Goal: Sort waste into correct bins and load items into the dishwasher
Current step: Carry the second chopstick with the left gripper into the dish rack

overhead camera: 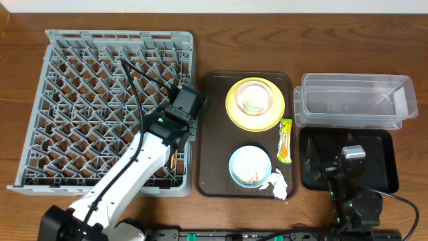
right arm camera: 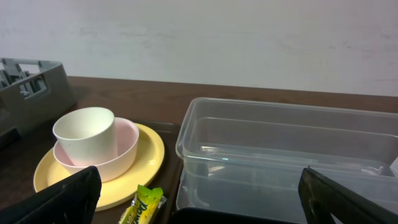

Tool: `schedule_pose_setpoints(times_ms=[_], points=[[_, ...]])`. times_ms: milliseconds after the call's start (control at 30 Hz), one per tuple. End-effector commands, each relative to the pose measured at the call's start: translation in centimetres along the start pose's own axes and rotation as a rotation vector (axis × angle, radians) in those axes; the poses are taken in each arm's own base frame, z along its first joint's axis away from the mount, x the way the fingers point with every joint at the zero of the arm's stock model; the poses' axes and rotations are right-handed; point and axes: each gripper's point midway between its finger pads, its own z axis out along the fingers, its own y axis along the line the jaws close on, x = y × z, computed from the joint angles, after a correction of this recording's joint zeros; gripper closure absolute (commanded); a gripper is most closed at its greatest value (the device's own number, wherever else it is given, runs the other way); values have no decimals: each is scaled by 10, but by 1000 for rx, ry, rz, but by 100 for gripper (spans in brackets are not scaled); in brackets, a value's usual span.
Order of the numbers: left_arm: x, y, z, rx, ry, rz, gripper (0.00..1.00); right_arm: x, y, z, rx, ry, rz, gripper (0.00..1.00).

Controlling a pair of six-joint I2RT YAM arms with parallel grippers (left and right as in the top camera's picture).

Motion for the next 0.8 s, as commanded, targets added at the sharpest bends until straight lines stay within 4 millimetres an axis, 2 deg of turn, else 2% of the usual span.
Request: schedule_pose_setpoints(times_ms=[0, 167, 300, 667, 733, 767], points=[[-1, 5, 5, -4, 17, -6, 92, 2, -2, 0, 8, 6, 12, 1], [0, 6, 7, -7, 26, -22, 92, 2, -2, 0, 8, 6, 12, 1], [2, -3, 7, 40, 39, -42, 92, 2, -2, 0, 8, 6, 12, 1], [5, -3, 11, 37, 54, -75, 92, 2, -2, 0, 8, 6, 12, 1], [6, -4, 13, 34, 60, -72, 90, 2, -2, 0, 9, 6, 12, 1], [6, -4, 13, 33, 62, -71, 84, 2, -2, 0, 8, 6, 12, 1]])
